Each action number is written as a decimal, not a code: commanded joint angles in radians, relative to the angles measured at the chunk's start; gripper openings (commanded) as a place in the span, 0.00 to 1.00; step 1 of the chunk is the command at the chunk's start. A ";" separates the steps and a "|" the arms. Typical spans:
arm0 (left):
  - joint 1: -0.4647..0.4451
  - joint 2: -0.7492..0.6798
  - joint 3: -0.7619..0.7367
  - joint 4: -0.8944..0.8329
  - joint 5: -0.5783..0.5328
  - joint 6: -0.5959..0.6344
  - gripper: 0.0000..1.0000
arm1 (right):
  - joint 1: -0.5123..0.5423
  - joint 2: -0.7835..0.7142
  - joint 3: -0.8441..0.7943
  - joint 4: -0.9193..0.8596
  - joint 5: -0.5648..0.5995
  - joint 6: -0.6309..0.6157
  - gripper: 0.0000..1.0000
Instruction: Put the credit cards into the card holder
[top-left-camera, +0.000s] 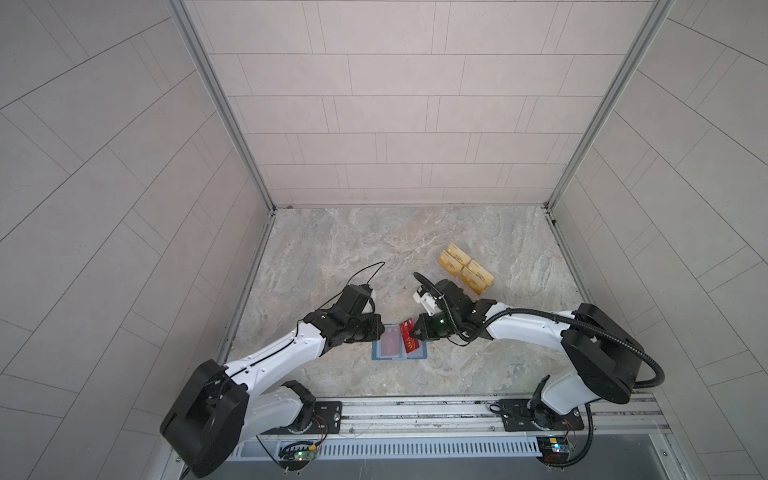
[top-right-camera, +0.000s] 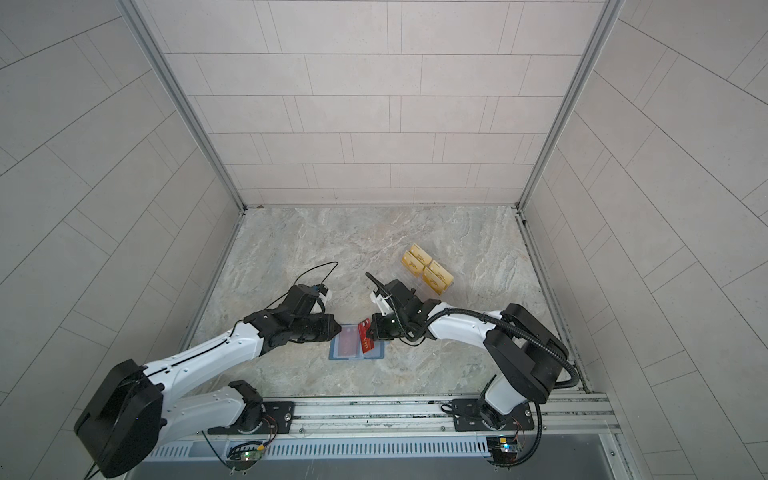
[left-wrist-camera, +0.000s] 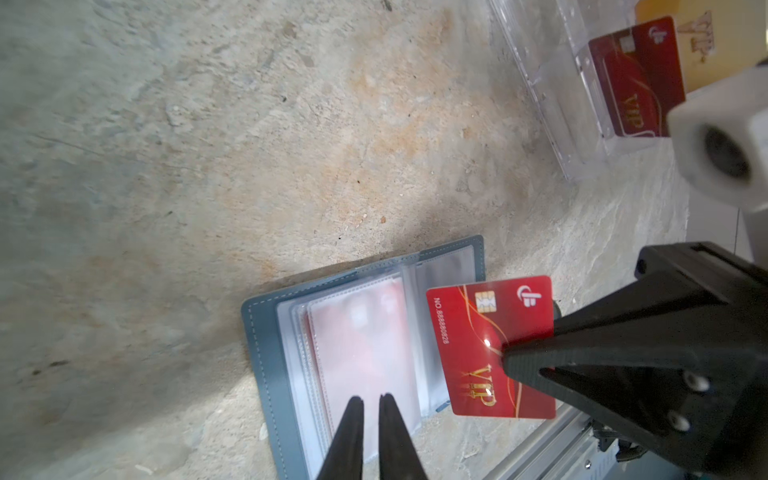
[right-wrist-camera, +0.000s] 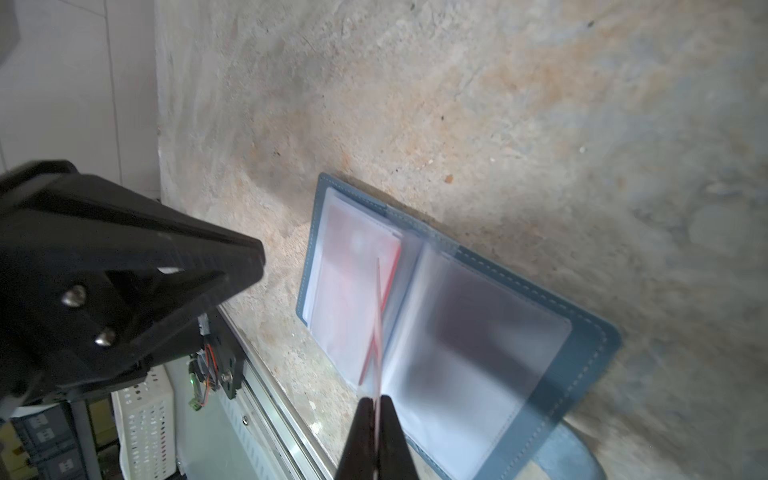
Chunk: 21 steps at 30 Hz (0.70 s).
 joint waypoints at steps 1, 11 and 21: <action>-0.012 0.012 -0.020 0.034 -0.001 -0.003 0.11 | 0.008 -0.008 -0.029 0.195 0.020 0.103 0.00; -0.015 0.076 -0.063 0.134 0.019 -0.013 0.03 | 0.007 0.021 -0.098 0.309 0.048 0.169 0.00; -0.020 0.124 -0.077 0.169 0.056 -0.014 0.02 | 0.007 0.023 -0.167 0.374 0.063 0.201 0.00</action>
